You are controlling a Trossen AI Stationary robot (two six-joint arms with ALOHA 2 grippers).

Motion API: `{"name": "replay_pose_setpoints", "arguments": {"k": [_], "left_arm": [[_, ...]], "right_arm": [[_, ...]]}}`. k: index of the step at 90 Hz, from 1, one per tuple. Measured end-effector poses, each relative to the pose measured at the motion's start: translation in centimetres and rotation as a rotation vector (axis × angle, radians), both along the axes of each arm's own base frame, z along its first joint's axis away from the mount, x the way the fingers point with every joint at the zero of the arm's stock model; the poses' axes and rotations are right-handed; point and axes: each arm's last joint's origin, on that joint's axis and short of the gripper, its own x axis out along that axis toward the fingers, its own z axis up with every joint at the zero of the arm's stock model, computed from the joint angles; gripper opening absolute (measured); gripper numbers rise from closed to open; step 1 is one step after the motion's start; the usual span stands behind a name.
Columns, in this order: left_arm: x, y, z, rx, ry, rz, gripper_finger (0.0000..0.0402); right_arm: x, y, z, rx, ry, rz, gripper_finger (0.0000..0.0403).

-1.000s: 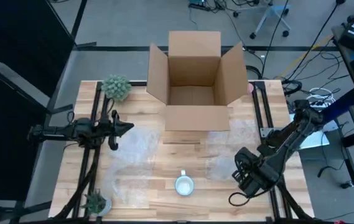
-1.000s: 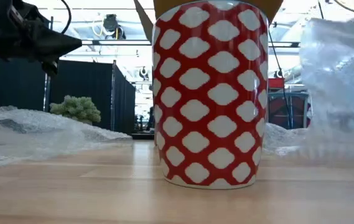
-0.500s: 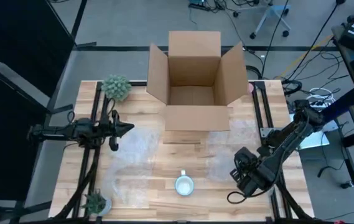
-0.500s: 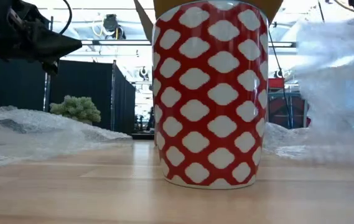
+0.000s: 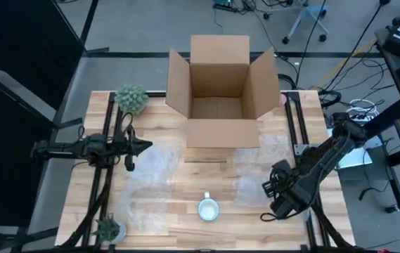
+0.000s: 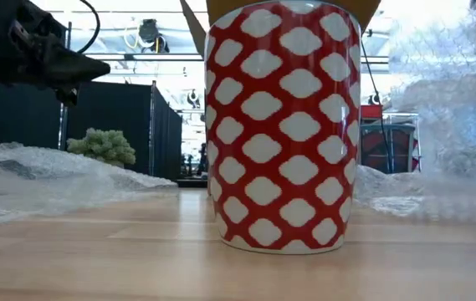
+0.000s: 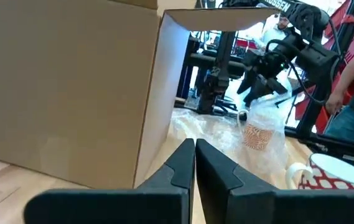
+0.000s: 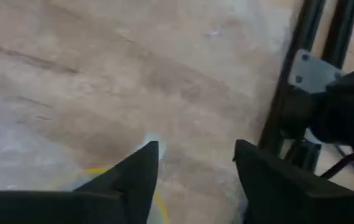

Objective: Wrap mug
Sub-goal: Wrap the yellow mug with the bubble wrap

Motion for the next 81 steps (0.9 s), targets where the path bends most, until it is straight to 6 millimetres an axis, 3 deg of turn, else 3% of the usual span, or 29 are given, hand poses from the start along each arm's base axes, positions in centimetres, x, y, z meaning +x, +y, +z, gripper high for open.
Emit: {"name": "replay_pose_setpoints", "arguments": {"k": [8, 32, 44, 56, 81], "left_arm": [[0.0, 0.0, 0.0, 0.000, 0.000, 0.000, 0.0000], [0.0, 0.0, 0.0, 0.000, -0.001, 0.000, 0.0000], [0.0, 0.0, 0.0, 0.000, -0.001, 0.000, 0.0000], [0.0, 0.0, 0.0, 0.000, -0.001, 0.000, 0.0000], [0.0, 0.0, 0.0, 0.000, -0.002, 0.000, 0.0000]], "right_arm": [[0.1, 0.1, 0.9, 0.046, -0.018, 0.033, 0.0205], [0.1, 0.2, 7.1, 0.222, -0.168, 0.155, 0.0197], [0.1, 0.8, 9.1, 0.327, -0.270, 0.244, 0.0197], [0.4, 2.3, 8.9, 0.394, -0.334, 0.309, 0.0196], [1.1, 4.7, 4.7, 0.299, -0.209, 0.325, 0.0196]]}}
